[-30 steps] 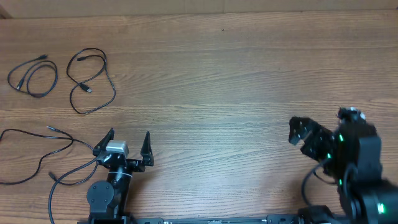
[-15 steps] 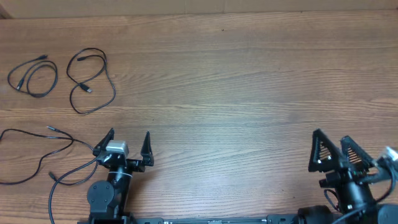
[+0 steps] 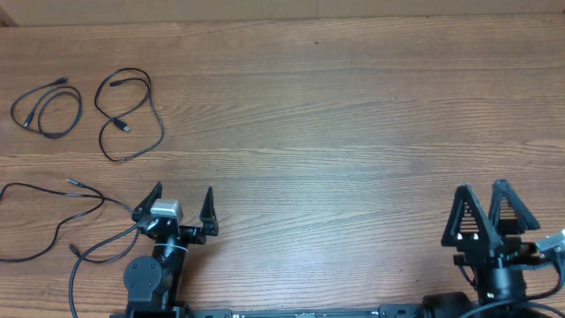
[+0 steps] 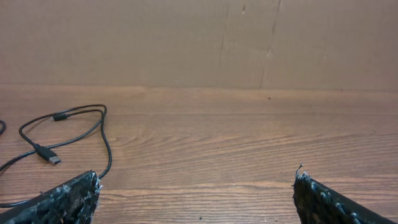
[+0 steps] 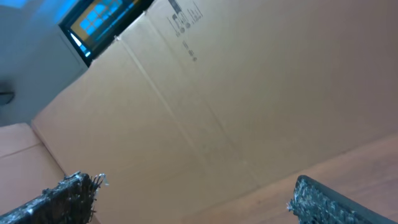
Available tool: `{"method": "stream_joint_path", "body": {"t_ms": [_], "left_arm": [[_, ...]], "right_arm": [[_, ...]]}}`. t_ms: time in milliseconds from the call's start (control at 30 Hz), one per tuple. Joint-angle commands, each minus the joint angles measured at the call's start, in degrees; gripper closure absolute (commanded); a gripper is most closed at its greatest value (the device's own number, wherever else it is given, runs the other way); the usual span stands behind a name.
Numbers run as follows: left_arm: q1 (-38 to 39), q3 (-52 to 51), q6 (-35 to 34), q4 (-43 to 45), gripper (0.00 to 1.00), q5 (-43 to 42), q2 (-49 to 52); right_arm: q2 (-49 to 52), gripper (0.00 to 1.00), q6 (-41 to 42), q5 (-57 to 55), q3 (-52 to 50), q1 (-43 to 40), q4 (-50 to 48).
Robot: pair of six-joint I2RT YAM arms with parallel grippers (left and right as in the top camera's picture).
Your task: Untangle cables
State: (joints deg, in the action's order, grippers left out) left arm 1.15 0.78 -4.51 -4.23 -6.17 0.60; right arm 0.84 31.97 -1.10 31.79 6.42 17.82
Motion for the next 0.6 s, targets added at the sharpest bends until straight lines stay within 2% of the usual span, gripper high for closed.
{"method": "stream_joint_path", "body": {"t_ms": [0,200,400,567], "left_arm": [[0.00,-0.50,-1.03,0.22,0.00,0.44,-0.35],[0.00,-0.50,-1.03,0.22,0.00,0.42,-0.35],[0.00,-0.50,-1.03,0.22,0.00,0.44,-0.35],[0.00,-0.50,-1.05,0.22,0.00,0.44,-0.35]], "right_arm": [[-0.66,0.00,0.11,-0.76,-4.42,-0.07,-4.81],[-0.68,0.00,0.11,-0.76,-15.21,-0.07,-14.47],[-0.68,0.00,0.11,-0.76,-24.65,-0.07,-14.56],[-0.68,0.00,0.11,-0.76,-27.91,-0.07,-14.56]]}}
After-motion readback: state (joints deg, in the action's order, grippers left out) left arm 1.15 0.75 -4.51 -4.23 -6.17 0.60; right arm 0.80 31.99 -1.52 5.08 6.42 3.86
